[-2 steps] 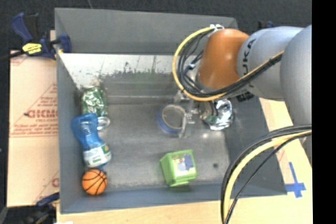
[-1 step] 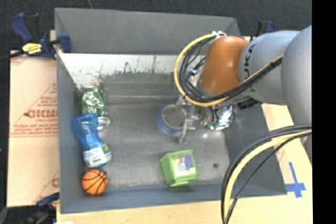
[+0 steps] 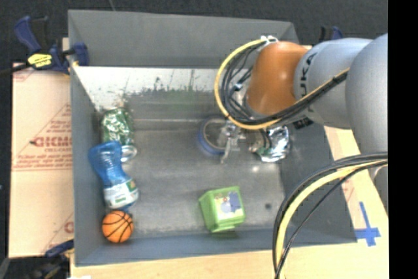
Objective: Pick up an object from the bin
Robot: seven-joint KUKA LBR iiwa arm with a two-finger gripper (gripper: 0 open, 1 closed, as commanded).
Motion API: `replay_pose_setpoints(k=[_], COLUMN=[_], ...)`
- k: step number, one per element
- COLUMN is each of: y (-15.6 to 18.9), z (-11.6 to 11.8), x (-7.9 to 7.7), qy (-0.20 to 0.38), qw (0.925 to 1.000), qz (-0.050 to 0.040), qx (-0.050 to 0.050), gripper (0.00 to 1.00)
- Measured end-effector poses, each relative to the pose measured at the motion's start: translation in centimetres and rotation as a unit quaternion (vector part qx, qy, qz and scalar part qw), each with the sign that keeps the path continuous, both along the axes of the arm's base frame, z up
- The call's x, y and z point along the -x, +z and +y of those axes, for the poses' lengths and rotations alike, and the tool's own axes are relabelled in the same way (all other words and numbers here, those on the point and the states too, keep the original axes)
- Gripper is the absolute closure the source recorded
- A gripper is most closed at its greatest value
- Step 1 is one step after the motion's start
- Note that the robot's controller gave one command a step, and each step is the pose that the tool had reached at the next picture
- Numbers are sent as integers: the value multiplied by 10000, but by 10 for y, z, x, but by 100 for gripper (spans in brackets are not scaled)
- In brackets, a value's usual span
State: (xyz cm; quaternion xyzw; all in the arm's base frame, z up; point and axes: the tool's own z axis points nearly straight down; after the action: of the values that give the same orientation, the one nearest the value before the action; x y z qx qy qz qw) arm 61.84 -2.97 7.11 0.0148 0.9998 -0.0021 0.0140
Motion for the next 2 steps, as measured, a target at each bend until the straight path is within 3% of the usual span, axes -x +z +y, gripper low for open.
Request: replay_pose_setpoints(k=[2], y=[12], z=[1], x=[1], qy=[6], qw=[10000], qz=[36], qx=[-2], gripper=[100])
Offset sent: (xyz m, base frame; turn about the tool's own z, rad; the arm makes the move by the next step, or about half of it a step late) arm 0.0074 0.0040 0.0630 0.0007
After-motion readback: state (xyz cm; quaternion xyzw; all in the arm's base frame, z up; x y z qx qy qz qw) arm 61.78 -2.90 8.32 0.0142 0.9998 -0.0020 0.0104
